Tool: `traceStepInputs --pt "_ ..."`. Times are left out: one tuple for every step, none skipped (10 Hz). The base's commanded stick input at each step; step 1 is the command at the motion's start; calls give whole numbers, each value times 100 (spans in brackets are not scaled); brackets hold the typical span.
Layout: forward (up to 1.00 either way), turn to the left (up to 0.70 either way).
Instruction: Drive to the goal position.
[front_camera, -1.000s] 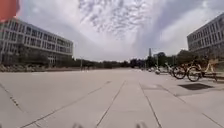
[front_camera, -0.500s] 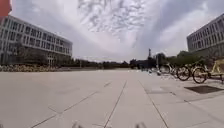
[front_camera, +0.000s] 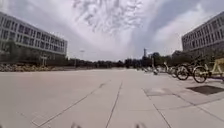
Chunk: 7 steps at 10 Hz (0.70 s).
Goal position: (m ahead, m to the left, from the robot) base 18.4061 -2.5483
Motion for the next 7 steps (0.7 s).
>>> traceStepInputs --pt "70 -14" --pt "70 -14" --pt "70 -13" --pt "70 0" --pt "70 0" --pt "70 0" --pt "70 0"
